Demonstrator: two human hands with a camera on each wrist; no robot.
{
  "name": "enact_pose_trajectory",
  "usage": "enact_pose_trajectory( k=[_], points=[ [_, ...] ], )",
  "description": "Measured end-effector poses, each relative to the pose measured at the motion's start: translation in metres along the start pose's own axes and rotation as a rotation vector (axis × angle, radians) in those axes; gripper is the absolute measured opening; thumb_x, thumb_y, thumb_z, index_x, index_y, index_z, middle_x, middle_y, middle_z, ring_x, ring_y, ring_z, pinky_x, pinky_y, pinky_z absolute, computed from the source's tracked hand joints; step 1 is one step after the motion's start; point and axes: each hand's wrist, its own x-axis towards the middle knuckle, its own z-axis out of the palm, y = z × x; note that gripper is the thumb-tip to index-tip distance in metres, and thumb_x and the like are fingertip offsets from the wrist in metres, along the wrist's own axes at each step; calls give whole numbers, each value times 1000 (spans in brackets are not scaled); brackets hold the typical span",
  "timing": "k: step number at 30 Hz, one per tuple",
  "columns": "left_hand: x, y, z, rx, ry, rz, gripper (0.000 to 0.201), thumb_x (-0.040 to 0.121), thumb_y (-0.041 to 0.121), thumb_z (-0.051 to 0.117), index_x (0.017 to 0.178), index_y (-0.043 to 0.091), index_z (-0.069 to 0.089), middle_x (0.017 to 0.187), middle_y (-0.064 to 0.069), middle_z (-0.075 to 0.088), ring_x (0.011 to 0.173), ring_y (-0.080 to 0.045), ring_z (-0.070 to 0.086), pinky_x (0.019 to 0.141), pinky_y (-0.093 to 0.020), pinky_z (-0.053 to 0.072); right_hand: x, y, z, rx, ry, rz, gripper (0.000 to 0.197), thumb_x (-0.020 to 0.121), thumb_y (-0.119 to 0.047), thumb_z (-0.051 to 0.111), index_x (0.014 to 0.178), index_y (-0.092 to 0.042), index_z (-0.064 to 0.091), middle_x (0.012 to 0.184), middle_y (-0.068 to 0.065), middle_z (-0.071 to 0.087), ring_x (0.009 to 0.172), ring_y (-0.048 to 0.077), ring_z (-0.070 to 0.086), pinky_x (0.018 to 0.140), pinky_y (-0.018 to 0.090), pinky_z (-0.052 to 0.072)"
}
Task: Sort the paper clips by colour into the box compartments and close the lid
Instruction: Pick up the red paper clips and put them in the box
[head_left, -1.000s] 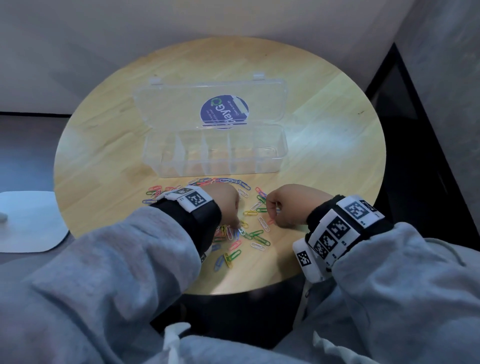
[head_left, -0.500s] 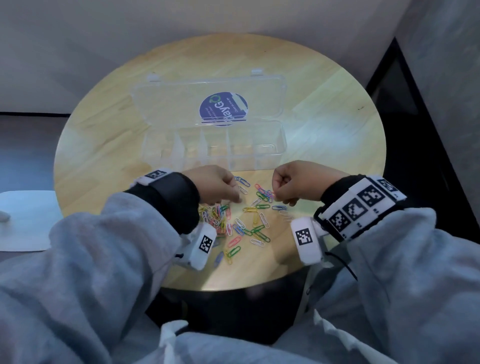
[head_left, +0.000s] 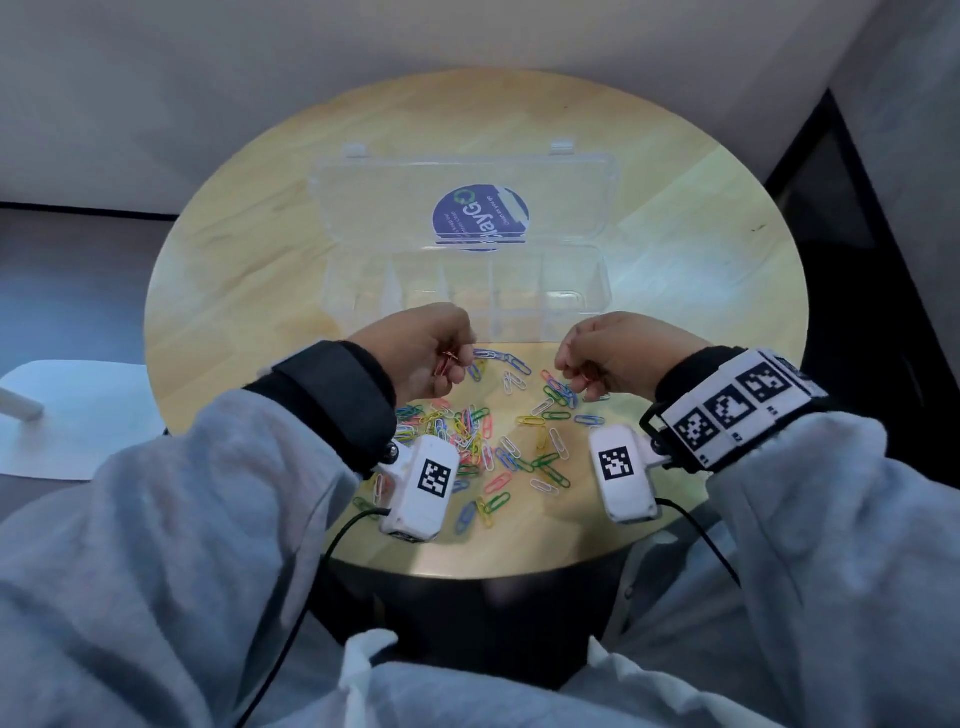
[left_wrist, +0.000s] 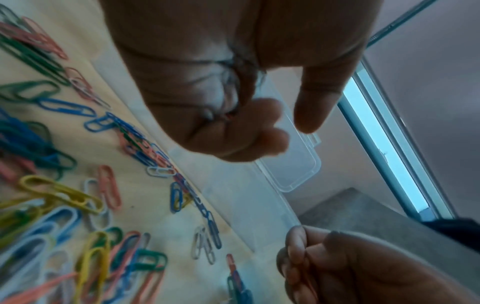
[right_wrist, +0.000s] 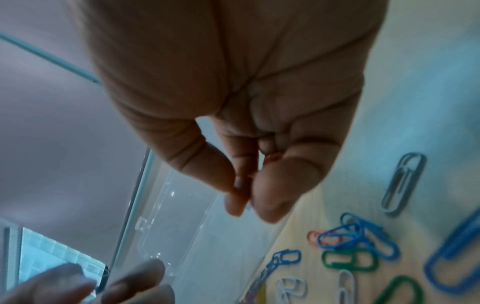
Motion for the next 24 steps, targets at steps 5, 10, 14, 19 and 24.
enact_pose_trajectory(
  k=[5,10,14,19,24],
  points=[
    [5,-7,9,817,47,155,11,80,20,60,73,23,51,66,7,49,57,-13,46,52,-21,38,5,5,5,-481,108,18,12,81,-16,62,71,-16,54,69,3,59,62,17,52,61,25,43],
    [3,-12,19,1440,7,230,20,83,23,60,101,32,61,82,9,46,83,-14,46,63,-23,31,12,0,20,-608,181,5,9,80,-18,64,82,-10,61,82,8,68,78,26,63,68,29,48],
    [10,-17,24,1502,-82,254,15,82,28,64,97,32,63,79,10,49,82,-15,50,64,-24,33,19,-1,28,-708,231,1,12,82,-16,57,92,-8,61,98,12,66,92,28,62,68,29,44],
    [13,-19,28,1575,-82,287,11,84,20,58,88,31,58,64,8,43,76,-18,48,48,-22,25,24,-1,30,-711,206,42,15,78,-9,54,89,-7,64,88,11,66,79,27,62,63,26,45],
    [20,-20,28,1590,-82,281,11,85,18,57,87,29,57,64,10,42,77,-16,47,47,-22,24,21,1,28,-668,143,49,10,75,-7,56,81,-8,64,73,12,63,62,26,58,59,27,45]
  ],
)
